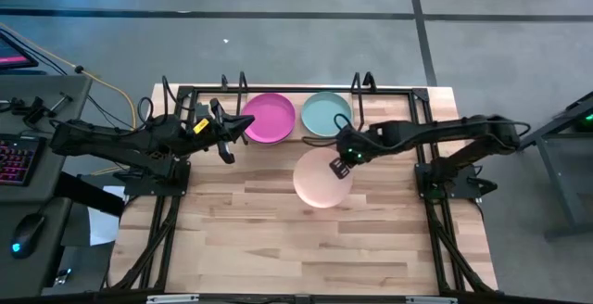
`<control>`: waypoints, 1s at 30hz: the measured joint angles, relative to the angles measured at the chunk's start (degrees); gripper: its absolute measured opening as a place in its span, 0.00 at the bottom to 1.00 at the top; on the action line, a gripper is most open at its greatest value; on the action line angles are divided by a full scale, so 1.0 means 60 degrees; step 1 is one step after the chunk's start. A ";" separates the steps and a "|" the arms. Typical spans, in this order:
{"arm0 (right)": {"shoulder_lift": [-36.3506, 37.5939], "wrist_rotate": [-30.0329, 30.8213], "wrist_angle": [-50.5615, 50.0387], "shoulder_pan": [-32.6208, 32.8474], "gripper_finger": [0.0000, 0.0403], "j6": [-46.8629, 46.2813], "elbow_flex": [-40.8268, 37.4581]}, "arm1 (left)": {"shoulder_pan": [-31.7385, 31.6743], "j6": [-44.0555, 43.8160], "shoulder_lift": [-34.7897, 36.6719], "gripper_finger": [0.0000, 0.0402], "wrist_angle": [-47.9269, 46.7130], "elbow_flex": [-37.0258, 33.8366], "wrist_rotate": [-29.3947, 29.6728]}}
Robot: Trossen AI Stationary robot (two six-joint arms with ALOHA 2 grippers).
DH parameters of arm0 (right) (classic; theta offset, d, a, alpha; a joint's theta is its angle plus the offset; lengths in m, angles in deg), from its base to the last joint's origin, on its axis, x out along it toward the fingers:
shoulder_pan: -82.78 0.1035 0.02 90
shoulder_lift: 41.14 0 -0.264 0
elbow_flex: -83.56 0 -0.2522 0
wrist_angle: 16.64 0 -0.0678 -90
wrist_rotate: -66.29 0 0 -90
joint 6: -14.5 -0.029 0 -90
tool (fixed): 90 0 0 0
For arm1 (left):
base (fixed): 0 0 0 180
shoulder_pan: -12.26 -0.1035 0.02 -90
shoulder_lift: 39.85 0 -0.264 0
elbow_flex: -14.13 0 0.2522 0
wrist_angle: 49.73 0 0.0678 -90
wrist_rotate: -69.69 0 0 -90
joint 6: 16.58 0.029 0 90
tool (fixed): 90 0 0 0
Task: Place and stack plates onto a shelf
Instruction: Stack the light orange plate on the light blue plate on the shelf
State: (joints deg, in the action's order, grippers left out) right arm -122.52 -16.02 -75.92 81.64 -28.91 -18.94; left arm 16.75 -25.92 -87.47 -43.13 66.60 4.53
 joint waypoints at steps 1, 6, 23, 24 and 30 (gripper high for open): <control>0.0095 0.0047 -0.0087 -0.0019 0.00 0.0080 -0.0003 | 0.0000 0.0000 0.0001 0.00 0.0000 -0.0003 0.0002; 0.1038 0.0029 0.0597 -0.0070 0.00 -0.0176 -0.1270 | -0.0001 -0.0004 0.0000 0.00 0.0002 -0.0003 0.0002; 0.2079 0.3238 0.5293 0.0699 0.00 -0.5697 -0.3326 | -0.0003 -0.0004 0.0002 0.00 0.0089 0.0000 0.0299; 0.1924 0.3859 0.5281 0.0674 0.00 -0.6099 -0.3126 | -0.0003 -0.0004 0.0003 0.00 0.0095 0.0000 0.0318; 0.0783 0.6281 0.4880 0.0162 0.00 -0.8243 -0.2363 | -0.0003 -0.0174 0.0000 0.00 0.0081 0.0000 0.0321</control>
State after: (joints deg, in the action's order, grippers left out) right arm -117.83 21.66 -46.64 82.61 -78.37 -33.12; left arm 16.73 -26.97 -87.46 -42.65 66.61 6.45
